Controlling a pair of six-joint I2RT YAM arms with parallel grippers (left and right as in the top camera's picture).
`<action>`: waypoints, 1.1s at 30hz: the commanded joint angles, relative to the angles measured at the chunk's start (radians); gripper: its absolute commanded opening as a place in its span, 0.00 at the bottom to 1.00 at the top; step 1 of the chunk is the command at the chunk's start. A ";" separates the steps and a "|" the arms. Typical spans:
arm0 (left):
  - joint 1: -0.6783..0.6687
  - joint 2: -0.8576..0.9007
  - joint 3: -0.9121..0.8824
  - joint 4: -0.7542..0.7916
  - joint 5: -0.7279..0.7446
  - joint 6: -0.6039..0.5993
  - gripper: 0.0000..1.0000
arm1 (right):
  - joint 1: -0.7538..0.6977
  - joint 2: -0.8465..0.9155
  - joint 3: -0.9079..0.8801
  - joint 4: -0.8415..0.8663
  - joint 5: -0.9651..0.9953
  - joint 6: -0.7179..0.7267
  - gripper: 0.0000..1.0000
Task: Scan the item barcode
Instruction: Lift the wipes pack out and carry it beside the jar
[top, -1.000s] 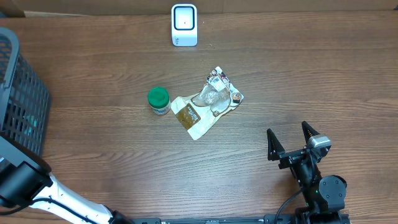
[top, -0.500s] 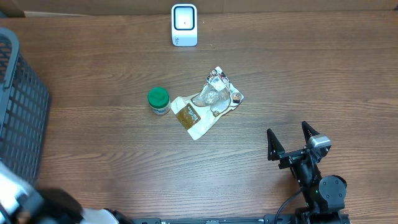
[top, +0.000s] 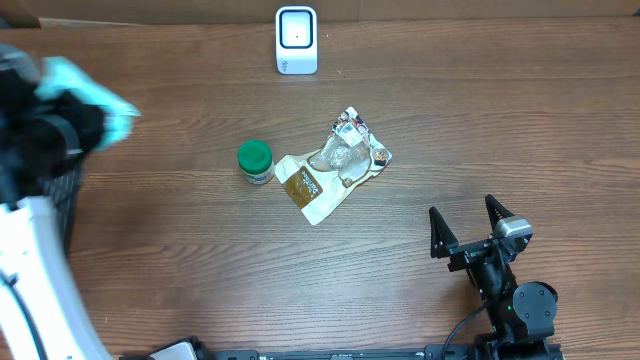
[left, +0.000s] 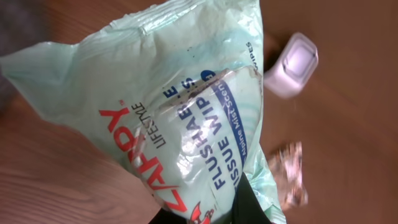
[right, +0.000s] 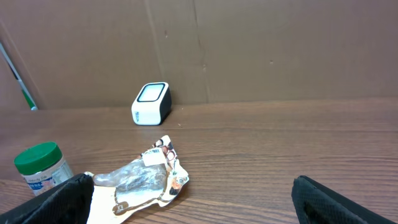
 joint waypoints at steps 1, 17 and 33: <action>-0.169 0.022 -0.041 -0.001 -0.068 0.066 0.04 | 0.005 -0.010 -0.010 0.004 0.005 0.004 1.00; -0.413 0.168 -0.440 0.127 -0.107 0.122 0.04 | 0.005 -0.010 -0.010 0.003 0.005 0.004 1.00; -0.413 0.179 -0.571 0.270 -0.067 0.193 0.14 | 0.005 -0.010 -0.010 0.004 0.005 0.004 1.00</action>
